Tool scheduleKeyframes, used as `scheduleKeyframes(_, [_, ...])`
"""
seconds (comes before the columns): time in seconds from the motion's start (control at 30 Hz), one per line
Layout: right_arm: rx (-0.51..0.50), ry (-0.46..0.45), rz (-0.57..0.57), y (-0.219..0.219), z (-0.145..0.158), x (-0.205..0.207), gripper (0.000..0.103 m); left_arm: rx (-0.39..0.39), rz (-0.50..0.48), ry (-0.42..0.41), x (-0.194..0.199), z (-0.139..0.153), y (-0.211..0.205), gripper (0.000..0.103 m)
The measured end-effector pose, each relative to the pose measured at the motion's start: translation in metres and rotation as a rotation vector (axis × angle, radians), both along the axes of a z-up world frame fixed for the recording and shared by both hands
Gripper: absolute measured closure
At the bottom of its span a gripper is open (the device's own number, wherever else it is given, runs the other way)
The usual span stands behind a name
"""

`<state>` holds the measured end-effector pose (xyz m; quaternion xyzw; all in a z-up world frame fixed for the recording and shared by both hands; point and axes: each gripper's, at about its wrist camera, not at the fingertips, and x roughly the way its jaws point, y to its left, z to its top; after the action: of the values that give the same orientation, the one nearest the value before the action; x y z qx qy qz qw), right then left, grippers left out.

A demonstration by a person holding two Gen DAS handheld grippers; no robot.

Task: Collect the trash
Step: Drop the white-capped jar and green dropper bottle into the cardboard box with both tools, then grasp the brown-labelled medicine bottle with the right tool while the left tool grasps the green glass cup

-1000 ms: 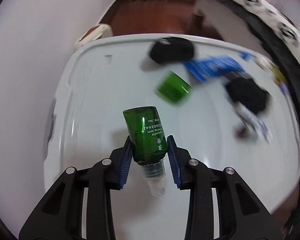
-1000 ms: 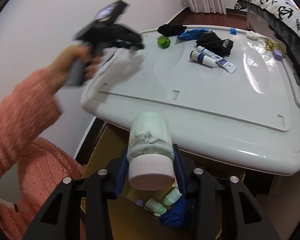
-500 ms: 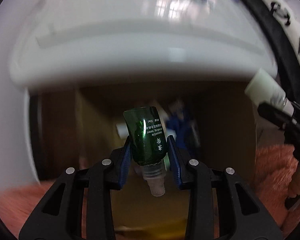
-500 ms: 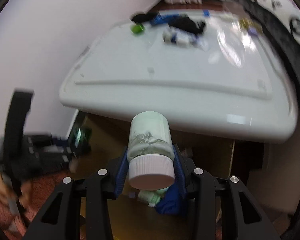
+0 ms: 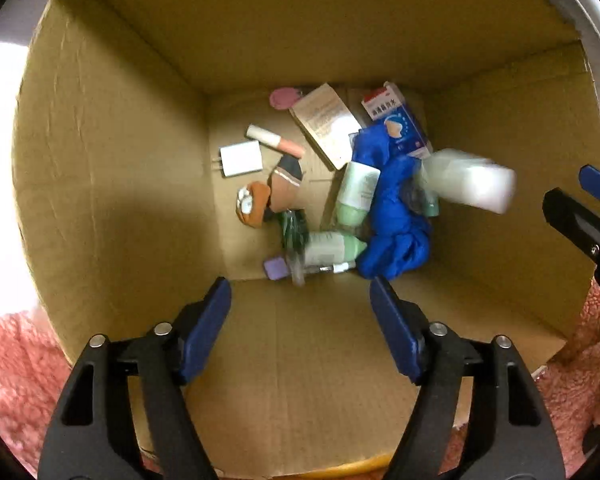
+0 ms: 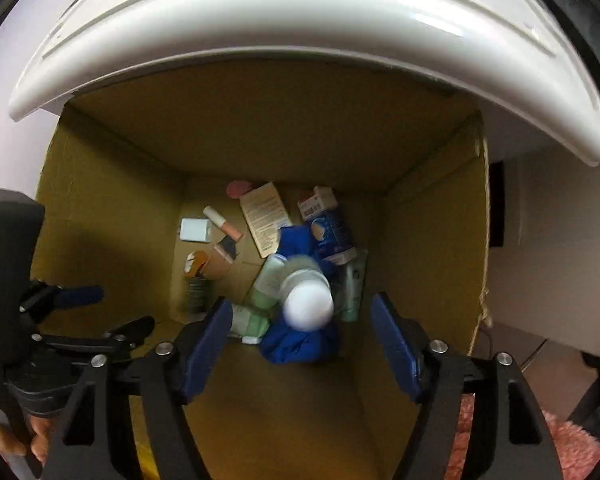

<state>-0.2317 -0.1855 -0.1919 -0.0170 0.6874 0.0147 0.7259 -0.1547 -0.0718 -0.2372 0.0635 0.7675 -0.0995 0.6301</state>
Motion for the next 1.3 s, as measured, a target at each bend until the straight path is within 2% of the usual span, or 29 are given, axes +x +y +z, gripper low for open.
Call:
scheduleKeyframes(0.33, [0.008, -0.024, -0.027, -0.007, 0.006, -0.003, 0.029, -0.001, -0.004, -0.046, 0.003, 0.012, -0.002, 0.029])
scheduleKeyframes(0.47, [0.041, -0.108, -0.016, -0.002, 0.029, -0.003, 0.023, -0.021, -0.019, -0.152, 0.008, 0.046, -0.005, 0.029])
scheduleKeyframes(0.5, [0.048, -0.132, -0.014, -0.001, 0.036, -0.003, 0.019, -0.049, -0.013, -0.195, 0.013, 0.063, -0.006, 0.029])
scheduleKeyframes(0.57, [0.062, -0.198, -0.004, -0.001, 0.056, 0.001, 0.018, -0.072, 0.008, -0.267, 0.026, 0.088, -0.003, 0.028])
scheduleKeyframes(0.63, [0.074, -0.248, 0.019, -0.001, 0.073, 0.010, 0.018, -0.075, 0.045, -0.330, 0.043, 0.113, 0.001, 0.021])
scheduleKeyframes(0.73, [0.055, -0.315, 0.062, 0.001, 0.095, 0.031, 0.018, -0.091, 0.087, -0.395, 0.073, 0.139, 0.007, 0.021])
scheduleKeyframes(0.83, [0.035, -0.400, 0.120, 0.009, 0.114, 0.069, 0.019, -0.074, 0.125, -0.451, 0.099, 0.150, 0.012, 0.021])
scheduleKeyframes(1.0, [0.032, -0.463, 0.262, 0.024, 0.117, 0.137, 0.019, -0.101, 0.175, -0.449, 0.120, 0.142, 0.027, 0.021])
scheduleKeyframes(1.17, [-0.044, -0.496, 0.367, 0.033, 0.102, 0.203, 0.020, -0.096, 0.159, -0.404, 0.124, 0.124, 0.035, 0.021])
scheduleKeyframes(1.23, [-0.071, -0.501, 0.403, 0.039, 0.093, 0.227, 0.023, -0.101, 0.171, -0.388, 0.125, 0.119, 0.037, 0.017])
scheduleKeyframes(1.27, [-0.076, -0.481, 0.413, 0.041, 0.088, 0.239, 0.030, -0.103, 0.173, -0.384, 0.124, 0.119, 0.036, 0.017])
scheduleKeyframes(1.3, [-0.081, -0.458, 0.418, 0.040, 0.082, 0.249, 0.042, -0.110, 0.167, -0.385, 0.123, 0.120, 0.033, 0.017])
